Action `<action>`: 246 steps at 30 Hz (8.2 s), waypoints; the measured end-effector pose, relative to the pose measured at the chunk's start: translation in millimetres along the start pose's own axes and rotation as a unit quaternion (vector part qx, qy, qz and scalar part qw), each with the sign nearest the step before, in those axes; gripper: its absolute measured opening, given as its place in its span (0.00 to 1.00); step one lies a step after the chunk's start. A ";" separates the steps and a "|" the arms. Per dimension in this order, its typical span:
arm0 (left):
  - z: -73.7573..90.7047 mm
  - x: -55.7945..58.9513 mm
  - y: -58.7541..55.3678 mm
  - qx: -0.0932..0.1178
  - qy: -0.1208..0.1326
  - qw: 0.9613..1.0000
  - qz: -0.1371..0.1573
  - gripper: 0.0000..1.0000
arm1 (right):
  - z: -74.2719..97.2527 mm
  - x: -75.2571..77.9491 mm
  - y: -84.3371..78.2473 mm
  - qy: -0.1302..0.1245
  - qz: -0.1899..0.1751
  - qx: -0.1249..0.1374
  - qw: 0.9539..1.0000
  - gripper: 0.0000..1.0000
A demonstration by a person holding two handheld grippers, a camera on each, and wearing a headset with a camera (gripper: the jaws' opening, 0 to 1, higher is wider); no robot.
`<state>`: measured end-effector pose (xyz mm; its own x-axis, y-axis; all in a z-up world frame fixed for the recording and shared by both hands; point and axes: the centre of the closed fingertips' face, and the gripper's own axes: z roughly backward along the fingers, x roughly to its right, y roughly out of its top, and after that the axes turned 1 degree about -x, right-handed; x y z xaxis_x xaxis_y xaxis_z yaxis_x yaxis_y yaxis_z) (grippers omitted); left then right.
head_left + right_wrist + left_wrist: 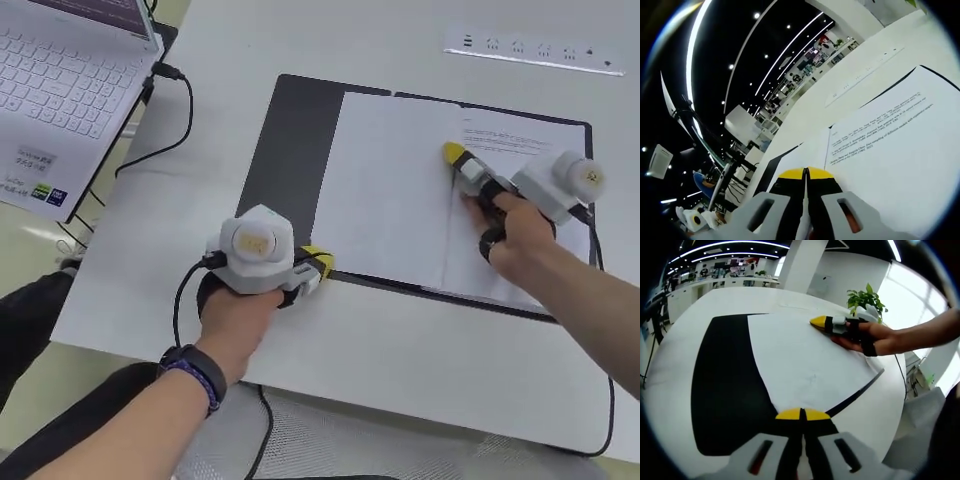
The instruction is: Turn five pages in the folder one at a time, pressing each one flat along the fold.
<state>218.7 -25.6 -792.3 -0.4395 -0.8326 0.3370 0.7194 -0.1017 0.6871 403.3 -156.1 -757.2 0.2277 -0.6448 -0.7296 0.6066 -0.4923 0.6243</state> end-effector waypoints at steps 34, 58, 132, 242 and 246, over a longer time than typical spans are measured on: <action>0.3 2.3 1.0 0.002 0.007 1.000 0.004 0.00 | -48.0 35.3 42.6 -0.044 -0.022 0.040 0.998 0.00; -0.9 1.1 2.1 0.002 0.007 1.000 0.000 0.00 | -29.5 24.7 25.2 -0.029 0.016 0.019 0.999 0.00; -0.3 2.4 -0.2 0.020 0.009 1.000 -0.009 0.00 | 88.1 -5.6 -76.7 0.002 0.024 -0.040 0.999 0.00; 101.2 39.5 71.3 0.077 0.049 0.994 -0.060 0.33 | 239.9 -28.5 -35.5 -0.004 0.186 -0.066 0.980 0.28; 109.4 38.0 71.0 0.077 0.052 0.994 -0.058 0.36 | 246.4 -31.2 -28.1 -0.006 0.196 -0.060 0.979 0.32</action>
<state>194.3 -4.9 -660.2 -0.4511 -0.8727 0.1870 0.5721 -0.1219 0.8111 191.5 -266.2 -683.2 0.4525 -0.7771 -0.4375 0.5599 -0.1342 0.8176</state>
